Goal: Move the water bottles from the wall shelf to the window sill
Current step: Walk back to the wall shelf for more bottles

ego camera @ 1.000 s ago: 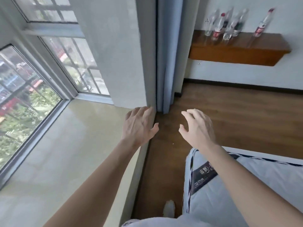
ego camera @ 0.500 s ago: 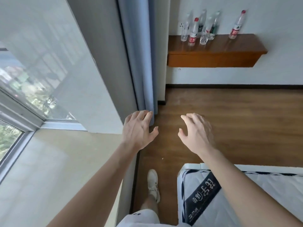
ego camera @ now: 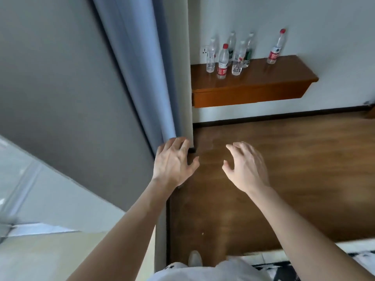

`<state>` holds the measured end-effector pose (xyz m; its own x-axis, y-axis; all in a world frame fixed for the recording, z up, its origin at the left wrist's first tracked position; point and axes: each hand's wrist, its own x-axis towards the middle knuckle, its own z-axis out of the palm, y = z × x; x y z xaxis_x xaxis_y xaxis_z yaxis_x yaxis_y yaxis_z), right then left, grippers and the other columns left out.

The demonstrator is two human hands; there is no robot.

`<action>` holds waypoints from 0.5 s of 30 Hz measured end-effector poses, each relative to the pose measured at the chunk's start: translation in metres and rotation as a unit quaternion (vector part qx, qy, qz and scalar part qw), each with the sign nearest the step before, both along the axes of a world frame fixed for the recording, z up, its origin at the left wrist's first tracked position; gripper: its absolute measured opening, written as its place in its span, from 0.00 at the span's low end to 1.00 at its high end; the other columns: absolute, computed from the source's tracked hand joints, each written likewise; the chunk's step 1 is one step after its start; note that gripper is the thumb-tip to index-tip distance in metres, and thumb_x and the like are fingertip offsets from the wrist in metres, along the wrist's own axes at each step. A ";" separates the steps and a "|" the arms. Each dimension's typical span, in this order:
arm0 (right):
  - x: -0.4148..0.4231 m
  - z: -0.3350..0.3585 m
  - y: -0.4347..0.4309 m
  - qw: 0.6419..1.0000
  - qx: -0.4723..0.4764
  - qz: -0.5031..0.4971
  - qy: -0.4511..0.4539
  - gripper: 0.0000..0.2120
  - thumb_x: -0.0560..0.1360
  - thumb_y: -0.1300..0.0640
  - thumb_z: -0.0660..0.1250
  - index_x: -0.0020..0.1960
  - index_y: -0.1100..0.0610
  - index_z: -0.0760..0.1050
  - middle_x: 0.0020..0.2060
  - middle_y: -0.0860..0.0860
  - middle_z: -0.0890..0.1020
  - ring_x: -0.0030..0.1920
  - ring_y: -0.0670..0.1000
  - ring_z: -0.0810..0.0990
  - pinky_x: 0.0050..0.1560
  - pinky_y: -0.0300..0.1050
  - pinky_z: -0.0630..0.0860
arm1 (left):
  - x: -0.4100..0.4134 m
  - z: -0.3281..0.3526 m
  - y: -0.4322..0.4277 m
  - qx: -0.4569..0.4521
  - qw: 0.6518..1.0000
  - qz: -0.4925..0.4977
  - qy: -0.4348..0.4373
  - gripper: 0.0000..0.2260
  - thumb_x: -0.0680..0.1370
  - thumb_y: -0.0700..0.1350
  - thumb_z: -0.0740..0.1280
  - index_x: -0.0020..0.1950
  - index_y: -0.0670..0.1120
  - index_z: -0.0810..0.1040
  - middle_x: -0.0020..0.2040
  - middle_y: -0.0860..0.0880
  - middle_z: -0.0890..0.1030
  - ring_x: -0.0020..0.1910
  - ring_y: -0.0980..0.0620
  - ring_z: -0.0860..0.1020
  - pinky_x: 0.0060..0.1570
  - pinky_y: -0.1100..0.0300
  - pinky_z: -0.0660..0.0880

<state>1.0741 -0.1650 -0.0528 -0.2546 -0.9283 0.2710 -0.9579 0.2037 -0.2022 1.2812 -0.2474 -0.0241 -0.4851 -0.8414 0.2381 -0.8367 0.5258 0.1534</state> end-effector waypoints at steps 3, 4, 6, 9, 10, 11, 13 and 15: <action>-0.014 0.005 -0.024 1.000 0.005 -0.020 0.009 0.22 0.73 0.49 0.70 0.65 0.56 0.78 0.61 0.56 0.80 0.64 0.58 0.77 0.66 0.55 0.75 | -0.018 0.000 -0.031 0.005 1.000 -0.017 0.007 0.28 0.74 0.62 0.55 0.68 0.49 0.73 0.64 0.49 0.78 0.64 0.45 0.75 0.61 0.46 0.72; -0.020 0.006 -0.031 1.000 0.008 -0.024 0.013 0.22 0.73 0.49 0.69 0.65 0.56 0.78 0.61 0.56 0.80 0.64 0.58 0.77 0.66 0.55 0.74 | -0.025 0.000 -0.040 0.009 1.000 -0.024 0.005 0.29 0.74 0.62 0.54 0.69 0.49 0.73 0.65 0.49 0.78 0.65 0.45 0.74 0.62 0.46 0.72; -0.031 0.007 -0.046 0.999 0.017 -0.035 0.011 0.23 0.73 0.49 0.69 0.66 0.55 0.78 0.62 0.56 0.80 0.65 0.58 0.77 0.67 0.55 0.74 | -0.039 -0.001 -0.057 0.021 0.999 -0.035 -0.012 0.28 0.75 0.62 0.54 0.70 0.49 0.71 0.66 0.49 0.76 0.67 0.45 0.73 0.65 0.46 0.71; -0.049 0.004 -0.067 0.999 0.027 -0.044 0.009 0.22 0.74 0.49 0.69 0.66 0.56 0.78 0.62 0.56 0.80 0.65 0.58 0.77 0.66 0.56 0.74 | -0.059 -0.007 -0.082 0.028 0.998 -0.050 -0.022 0.26 0.76 0.61 0.58 0.70 0.50 0.70 0.67 0.49 0.76 0.67 0.45 0.72 0.67 0.45 0.69; -0.055 0.003 -0.074 0.998 0.029 -0.046 0.008 0.22 0.74 0.49 0.69 0.66 0.56 0.78 0.62 0.56 0.80 0.66 0.58 0.77 0.67 0.56 0.74 | -0.066 -0.008 -0.090 0.024 0.998 -0.052 -0.024 0.26 0.76 0.61 0.58 0.70 0.50 0.70 0.67 0.49 0.76 0.67 0.45 0.73 0.67 0.45 0.69; -0.063 0.002 -0.082 0.998 0.030 -0.048 0.007 0.22 0.74 0.49 0.69 0.66 0.56 0.77 0.63 0.57 0.80 0.66 0.58 0.77 0.67 0.57 0.74 | -0.073 -0.009 -0.099 0.020 0.998 -0.055 -0.027 0.26 0.76 0.61 0.57 0.71 0.51 0.70 0.68 0.49 0.76 0.67 0.45 0.73 0.67 0.45 0.70; -0.079 0.001 -0.101 0.998 0.033 -0.050 0.003 0.23 0.75 0.48 0.70 0.66 0.56 0.77 0.63 0.57 0.80 0.66 0.58 0.77 0.67 0.57 0.75 | -0.094 -0.010 -0.121 0.019 0.998 -0.057 -0.029 0.27 0.76 0.62 0.56 0.72 0.51 0.69 0.69 0.50 0.75 0.68 0.46 0.72 0.67 0.45 0.69; -0.101 -0.003 -0.122 0.998 0.037 -0.053 -0.003 0.23 0.75 0.47 0.70 0.67 0.55 0.77 0.64 0.56 0.80 0.67 0.58 0.76 0.67 0.56 0.75 | -0.120 -0.011 -0.144 0.023 0.997 -0.056 -0.040 0.27 0.78 0.62 0.57 0.73 0.52 0.67 0.71 0.50 0.73 0.70 0.47 0.70 0.69 0.45 0.68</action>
<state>0.9728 -0.2869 -0.0562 -0.3533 -0.9137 0.2009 -0.9292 0.3179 -0.1883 1.1614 -0.3913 -0.0350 -0.5923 -0.7903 0.1570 -0.7837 0.6103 0.1157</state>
